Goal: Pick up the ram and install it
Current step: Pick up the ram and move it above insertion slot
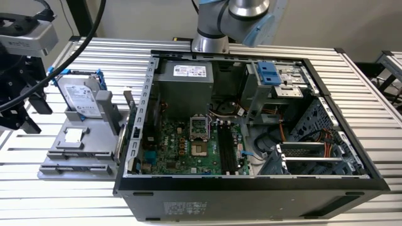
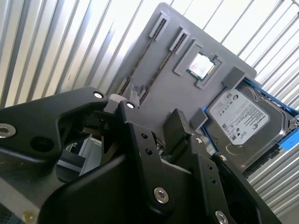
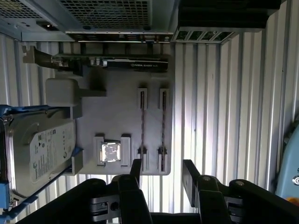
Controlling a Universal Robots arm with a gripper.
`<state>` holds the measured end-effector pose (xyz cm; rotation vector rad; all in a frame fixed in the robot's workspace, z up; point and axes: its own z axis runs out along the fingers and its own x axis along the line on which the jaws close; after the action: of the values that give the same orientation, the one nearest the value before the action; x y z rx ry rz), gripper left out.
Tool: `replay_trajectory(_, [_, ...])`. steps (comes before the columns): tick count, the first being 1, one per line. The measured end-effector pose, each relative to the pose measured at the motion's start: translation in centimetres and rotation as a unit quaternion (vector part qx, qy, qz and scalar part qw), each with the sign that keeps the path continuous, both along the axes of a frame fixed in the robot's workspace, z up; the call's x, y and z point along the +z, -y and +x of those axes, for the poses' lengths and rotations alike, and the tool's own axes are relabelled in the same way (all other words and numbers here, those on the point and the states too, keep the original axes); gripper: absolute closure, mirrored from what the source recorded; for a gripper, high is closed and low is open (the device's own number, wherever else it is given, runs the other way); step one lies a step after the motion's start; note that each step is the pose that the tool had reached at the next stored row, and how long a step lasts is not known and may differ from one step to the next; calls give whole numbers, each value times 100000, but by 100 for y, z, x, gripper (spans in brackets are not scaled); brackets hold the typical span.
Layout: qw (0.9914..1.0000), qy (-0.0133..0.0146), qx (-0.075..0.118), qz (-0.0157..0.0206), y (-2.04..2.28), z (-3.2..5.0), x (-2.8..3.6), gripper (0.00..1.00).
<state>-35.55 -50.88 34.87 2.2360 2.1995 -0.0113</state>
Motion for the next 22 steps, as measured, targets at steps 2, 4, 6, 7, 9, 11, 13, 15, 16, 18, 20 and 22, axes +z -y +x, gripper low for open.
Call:
replay_trajectory(2, [100000,2,1,2,12,0,-26,0])
replay_trajectory(4, [100000,1,3,-1,27,0,-52,0])
replay_trajectory(6, [100000,1,0,0,41,0,-79,0])
replay_trajectory(7, [100000,2,1,3,49,0,-92,0])
replay_trajectory(9, [100000,0,2,0,62,1,-117,0])
replay_trajectory(11, [100000,0,1,1,72,1,-143,0])
replay_trajectory(13, [100000,4,-4,3,76,0,-167,0])
replay_trajectory(15, [100000,-1,2,-2,78,1,-191,0])
replay_trajectory(16, [100000,1,0,1,78,1,-205,0])
replay_trajectory(18, [100000,2,0,1,78,1,-229,0])
replay_trajectory(20, [100000,4,1,5,79,2,-256,0])
replay_trajectory(22, [100000,3,2,2,80,3,-282,0])
